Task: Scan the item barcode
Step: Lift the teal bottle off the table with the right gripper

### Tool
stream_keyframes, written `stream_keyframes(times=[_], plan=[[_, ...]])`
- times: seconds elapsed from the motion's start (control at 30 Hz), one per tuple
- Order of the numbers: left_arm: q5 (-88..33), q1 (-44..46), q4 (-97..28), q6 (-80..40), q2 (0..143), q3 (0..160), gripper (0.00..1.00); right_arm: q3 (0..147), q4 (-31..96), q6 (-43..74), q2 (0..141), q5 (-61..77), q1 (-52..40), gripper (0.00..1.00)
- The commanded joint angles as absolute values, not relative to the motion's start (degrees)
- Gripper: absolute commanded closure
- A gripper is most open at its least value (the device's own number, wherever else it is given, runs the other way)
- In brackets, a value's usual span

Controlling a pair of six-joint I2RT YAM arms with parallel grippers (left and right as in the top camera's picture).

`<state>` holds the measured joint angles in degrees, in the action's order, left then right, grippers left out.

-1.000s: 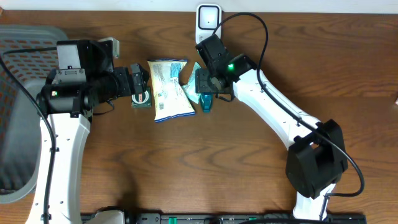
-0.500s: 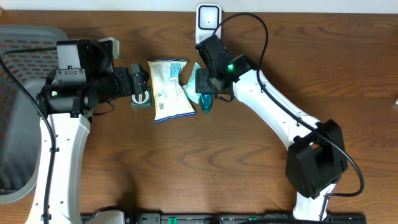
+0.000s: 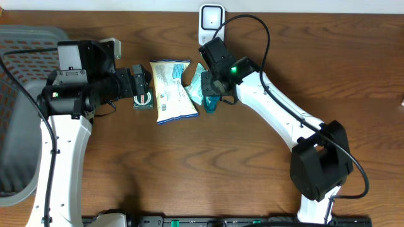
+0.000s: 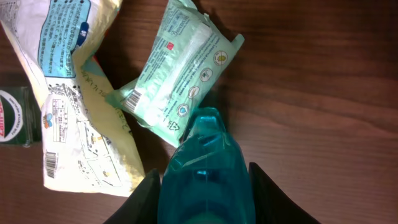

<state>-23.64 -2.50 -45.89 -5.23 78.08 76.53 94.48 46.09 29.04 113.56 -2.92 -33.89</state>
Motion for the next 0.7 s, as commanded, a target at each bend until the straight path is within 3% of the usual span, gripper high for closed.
stream_keyframes(times=[0.0, 0.33, 0.67], plan=[[-23.24, -2.44, -45.84, -4.29, 78.24, 76.62, 0.02, 95.22, 46.15, 26.3, 110.54, -6.02, -33.36, 0.79], [-23.24, -2.44, -45.84, -4.29, 78.24, 76.62, 0.02, 95.22, 49.56, 25.3, 104.12, -15.81, -33.36, 0.82], [-23.24, -2.44, -45.84, -4.29, 78.24, 76.62, 0.02, 94.8, 52.95, 44.1, 104.97, -20.4, -33.3, 0.79]])
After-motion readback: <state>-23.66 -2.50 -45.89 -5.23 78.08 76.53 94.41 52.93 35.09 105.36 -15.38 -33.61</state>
